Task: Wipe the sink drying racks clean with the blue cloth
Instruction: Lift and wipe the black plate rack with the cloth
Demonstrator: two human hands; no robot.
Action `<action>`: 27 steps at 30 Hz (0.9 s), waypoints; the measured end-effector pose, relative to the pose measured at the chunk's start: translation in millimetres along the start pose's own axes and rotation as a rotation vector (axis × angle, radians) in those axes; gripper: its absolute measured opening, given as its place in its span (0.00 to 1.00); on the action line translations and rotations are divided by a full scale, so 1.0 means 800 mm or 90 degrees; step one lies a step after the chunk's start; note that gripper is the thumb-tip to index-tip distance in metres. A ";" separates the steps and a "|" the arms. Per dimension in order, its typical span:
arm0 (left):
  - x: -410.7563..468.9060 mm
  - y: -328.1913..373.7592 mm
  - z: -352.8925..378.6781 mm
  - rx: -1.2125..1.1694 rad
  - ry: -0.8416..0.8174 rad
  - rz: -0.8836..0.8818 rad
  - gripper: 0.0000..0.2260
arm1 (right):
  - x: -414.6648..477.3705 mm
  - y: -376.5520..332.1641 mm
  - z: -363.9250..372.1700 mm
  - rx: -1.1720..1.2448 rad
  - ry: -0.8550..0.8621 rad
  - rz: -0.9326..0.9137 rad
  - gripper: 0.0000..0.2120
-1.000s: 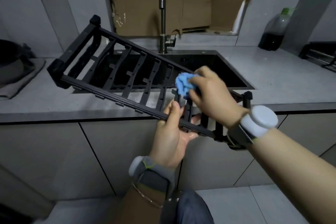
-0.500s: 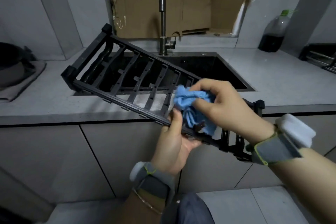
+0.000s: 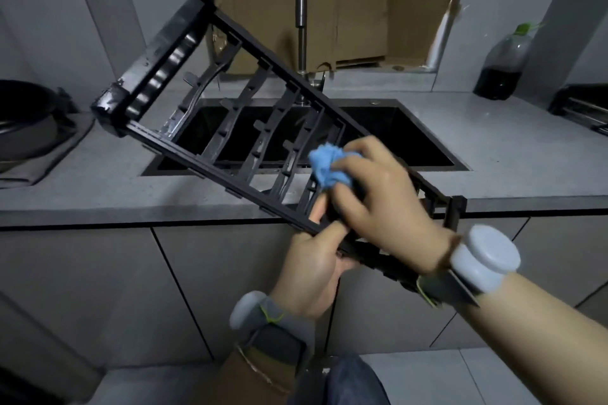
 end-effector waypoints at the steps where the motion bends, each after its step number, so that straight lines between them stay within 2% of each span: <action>1: -0.001 0.003 -0.002 0.006 0.004 0.007 0.19 | -0.005 -0.010 0.002 0.036 -0.008 -0.018 0.11; 4: -0.006 0.002 -0.001 0.009 0.036 0.015 0.12 | -0.018 -0.035 0.004 0.080 -0.020 -0.090 0.10; 6: -0.008 -0.002 -0.008 0.034 0.080 0.015 0.07 | -0.020 -0.047 0.011 0.000 -0.052 -0.122 0.12; 9: -0.009 -0.008 -0.009 0.089 0.049 -0.010 0.12 | -0.014 -0.037 0.013 -0.123 -0.091 -0.131 0.13; 13: -0.011 -0.013 -0.010 0.102 0.039 -0.057 0.19 | 0.002 0.006 -0.023 -0.176 -0.013 -0.061 0.12; 15: -0.009 -0.014 -0.008 0.116 0.039 -0.070 0.19 | -0.001 0.008 -0.027 -0.163 0.008 -0.044 0.12; 19: -0.006 0.002 -0.006 0.169 0.056 -0.039 0.14 | -0.020 -0.029 -0.007 -0.133 -0.024 -0.101 0.12; 22: -0.002 0.007 0.000 0.168 0.044 -0.036 0.14 | -0.019 -0.031 -0.008 -0.159 -0.030 -0.122 0.13; 27: -0.006 0.002 0.004 0.125 0.025 -0.089 0.17 | -0.006 0.016 -0.049 -0.184 0.076 0.006 0.13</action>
Point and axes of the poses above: each hand's wrist, its own x-axis towards the middle knuckle, its own z-axis out of the palm, y = z × x, the point moved 10 cm from there along x, towards the middle knuckle, and after that the axes turned 8 degrees about -y, right-handed, at the moved point
